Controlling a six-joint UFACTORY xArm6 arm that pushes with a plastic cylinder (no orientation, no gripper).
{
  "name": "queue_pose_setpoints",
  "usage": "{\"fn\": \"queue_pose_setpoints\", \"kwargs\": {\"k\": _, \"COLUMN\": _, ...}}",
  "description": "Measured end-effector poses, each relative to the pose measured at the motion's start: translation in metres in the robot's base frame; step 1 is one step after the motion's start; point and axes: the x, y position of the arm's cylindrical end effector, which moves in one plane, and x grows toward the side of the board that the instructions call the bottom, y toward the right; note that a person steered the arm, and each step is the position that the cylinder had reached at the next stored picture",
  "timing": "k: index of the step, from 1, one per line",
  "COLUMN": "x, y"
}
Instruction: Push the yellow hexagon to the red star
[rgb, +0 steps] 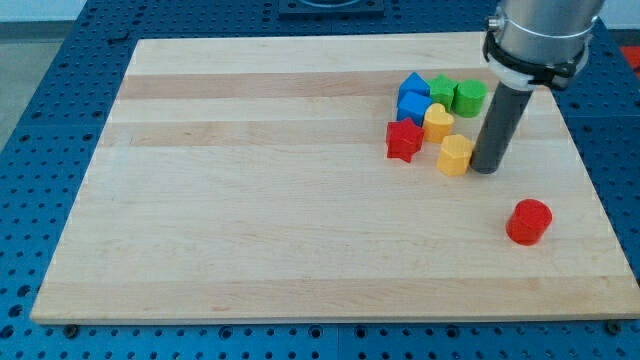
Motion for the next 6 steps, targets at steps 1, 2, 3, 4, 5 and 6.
{"fn": "queue_pose_setpoints", "kwargs": {"k": 1, "x": 0.0, "y": -0.012}}
{"fn": "queue_pose_setpoints", "kwargs": {"k": 2, "x": 0.0, "y": -0.024}}
{"fn": "queue_pose_setpoints", "kwargs": {"k": 3, "x": 0.0, "y": -0.03}}
{"fn": "queue_pose_setpoints", "kwargs": {"k": 4, "x": -0.001, "y": -0.033}}
{"fn": "queue_pose_setpoints", "kwargs": {"k": 5, "x": -0.001, "y": -0.034}}
{"fn": "queue_pose_setpoints", "kwargs": {"k": 6, "x": 0.0, "y": -0.007}}
